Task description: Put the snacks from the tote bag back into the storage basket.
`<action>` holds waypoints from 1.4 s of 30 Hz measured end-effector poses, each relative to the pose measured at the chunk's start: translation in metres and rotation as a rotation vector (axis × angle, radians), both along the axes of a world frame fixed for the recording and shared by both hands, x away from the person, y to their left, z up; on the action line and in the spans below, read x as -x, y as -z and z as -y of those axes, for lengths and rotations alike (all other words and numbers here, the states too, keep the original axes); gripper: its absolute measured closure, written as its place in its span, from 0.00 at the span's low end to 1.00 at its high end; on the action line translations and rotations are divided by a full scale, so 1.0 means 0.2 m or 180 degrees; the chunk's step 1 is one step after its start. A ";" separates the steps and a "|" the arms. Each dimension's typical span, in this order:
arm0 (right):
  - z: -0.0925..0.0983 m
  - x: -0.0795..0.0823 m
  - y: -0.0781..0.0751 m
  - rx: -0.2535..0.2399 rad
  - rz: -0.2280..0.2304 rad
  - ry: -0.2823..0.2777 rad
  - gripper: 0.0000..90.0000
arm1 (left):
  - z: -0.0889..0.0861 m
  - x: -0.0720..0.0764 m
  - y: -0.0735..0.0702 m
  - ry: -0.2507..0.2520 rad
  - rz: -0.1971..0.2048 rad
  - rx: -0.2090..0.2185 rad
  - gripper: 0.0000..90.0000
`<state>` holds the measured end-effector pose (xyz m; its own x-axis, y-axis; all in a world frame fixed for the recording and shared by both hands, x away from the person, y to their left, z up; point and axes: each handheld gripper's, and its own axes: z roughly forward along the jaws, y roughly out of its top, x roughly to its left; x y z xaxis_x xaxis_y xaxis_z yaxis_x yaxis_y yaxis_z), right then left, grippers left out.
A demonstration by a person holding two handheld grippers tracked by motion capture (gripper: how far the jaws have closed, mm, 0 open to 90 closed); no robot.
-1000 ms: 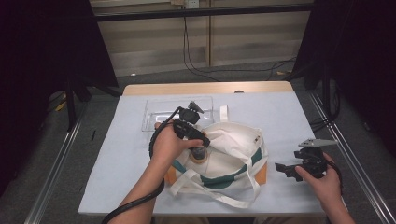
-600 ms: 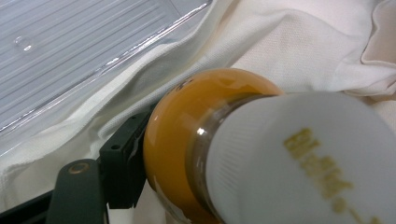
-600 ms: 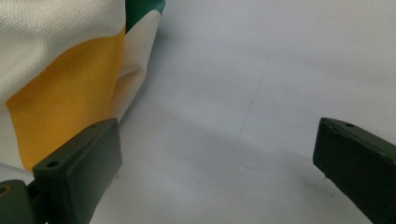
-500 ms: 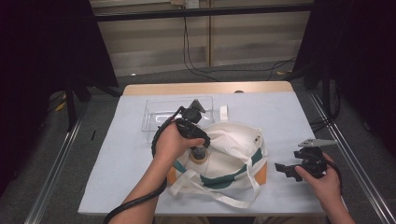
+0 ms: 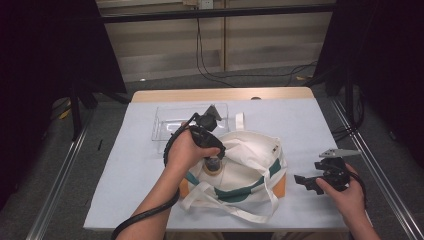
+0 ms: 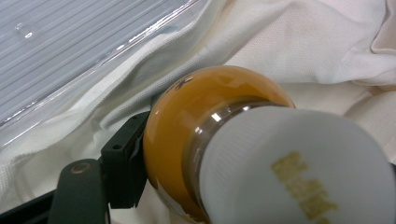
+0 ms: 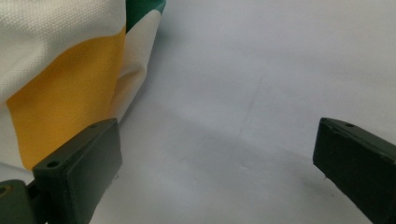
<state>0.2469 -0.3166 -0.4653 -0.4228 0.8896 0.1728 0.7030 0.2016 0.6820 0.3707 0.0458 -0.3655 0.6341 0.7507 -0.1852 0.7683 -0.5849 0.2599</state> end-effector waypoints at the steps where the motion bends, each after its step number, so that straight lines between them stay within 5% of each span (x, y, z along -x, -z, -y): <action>1: 0.00 0.00 0.00 0.0000 0.0000 0.0000 0.01 | 0.00 0.00 0.00 0.0006 -0.0002 0.0000 0.31; 25: 0.00 0.00 0.00 0.0003 -0.0023 -0.0026 0.01 | 0.03 -0.01 0.00 0.0085 -0.0107 -0.0146 0.33; 42: -0.01 -0.01 0.01 0.0012 -0.0030 -0.0062 0.01 | 0.02 -0.03 -0.16 0.0028 -0.0270 -0.0090 0.33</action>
